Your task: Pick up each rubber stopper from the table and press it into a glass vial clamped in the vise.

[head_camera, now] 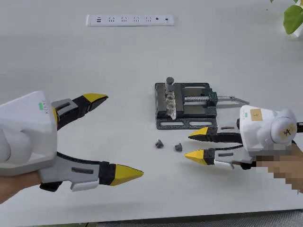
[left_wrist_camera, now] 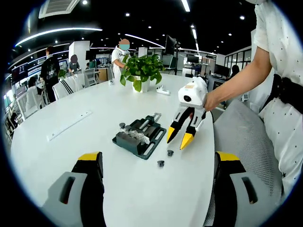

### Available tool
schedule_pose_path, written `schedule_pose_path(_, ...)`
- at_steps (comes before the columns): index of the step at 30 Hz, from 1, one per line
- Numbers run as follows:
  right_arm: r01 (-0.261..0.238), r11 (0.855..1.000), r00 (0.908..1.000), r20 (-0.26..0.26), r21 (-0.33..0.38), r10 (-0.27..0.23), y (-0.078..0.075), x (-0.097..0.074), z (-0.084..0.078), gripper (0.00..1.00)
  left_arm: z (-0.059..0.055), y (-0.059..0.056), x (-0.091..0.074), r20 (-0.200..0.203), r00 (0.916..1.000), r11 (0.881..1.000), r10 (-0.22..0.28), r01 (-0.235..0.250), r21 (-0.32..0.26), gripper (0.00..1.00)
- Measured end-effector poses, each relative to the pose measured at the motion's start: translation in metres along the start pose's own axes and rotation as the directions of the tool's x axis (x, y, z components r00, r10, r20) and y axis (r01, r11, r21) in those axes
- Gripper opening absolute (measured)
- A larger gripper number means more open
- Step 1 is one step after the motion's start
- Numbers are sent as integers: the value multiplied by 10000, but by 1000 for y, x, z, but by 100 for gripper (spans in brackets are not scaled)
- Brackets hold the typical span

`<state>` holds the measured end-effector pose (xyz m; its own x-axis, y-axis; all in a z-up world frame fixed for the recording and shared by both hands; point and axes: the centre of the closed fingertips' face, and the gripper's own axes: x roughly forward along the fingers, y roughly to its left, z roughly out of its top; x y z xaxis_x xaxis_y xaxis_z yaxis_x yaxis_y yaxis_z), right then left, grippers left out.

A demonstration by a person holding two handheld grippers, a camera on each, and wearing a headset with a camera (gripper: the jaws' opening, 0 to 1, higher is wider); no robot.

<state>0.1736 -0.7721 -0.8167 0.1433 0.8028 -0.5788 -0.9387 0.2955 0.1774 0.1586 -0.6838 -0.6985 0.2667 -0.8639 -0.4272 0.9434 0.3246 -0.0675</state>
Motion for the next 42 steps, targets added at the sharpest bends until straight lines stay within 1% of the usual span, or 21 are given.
schedule_pose_path(6,-182,9995,9996,-240,-265,176,-1,9,-4,19,0,1,0,-10,10000,10000,25,-25,-37,98)
schedule_pose_path(16,-483,9966,9976,-526,-665,449,-4,14,-10,14,1,1,1,-25,10000,10000,54,-54,-78,97)
schedule_pose_path(21,-629,9951,9964,-607,-759,584,-1,16,-11,12,0,1,1,-32,10000,9999,52,-53,-89,97)
schedule_pose_path(27,-606,9952,9966,-609,-771,559,-3,16,-11,8,0,2,2,-42,10000,9999,53,-53,-95,96)
schedule_pose_path(32,-560,9956,9966,-645,-747,513,-5,15,-12,7,0,2,3,-17,10000,10000,10,-10,-76,96)
schedule_pose_path(36,-528,9961,9969,-612,-708,485,-4,14,-9,7,2,1,5,33,10000,10000,-29,29,-33,94)
schedule_pose_path(38,-499,9964,9975,-540,-688,462,-2,10,-5,7,4,2,5,76,10000,10000,-45,45,0,93)
schedule_pose_path(41,-437,9968,9984,-389,-675,411,-2,2,4,7,7,2,7,132,9999,10000,-57,56,74,90)
schedule_pose_path(42,-430,9965,9988,-284,-715,411,0,-3,11,7,10,2,8,198,9998,9999,-60,57,137,89)
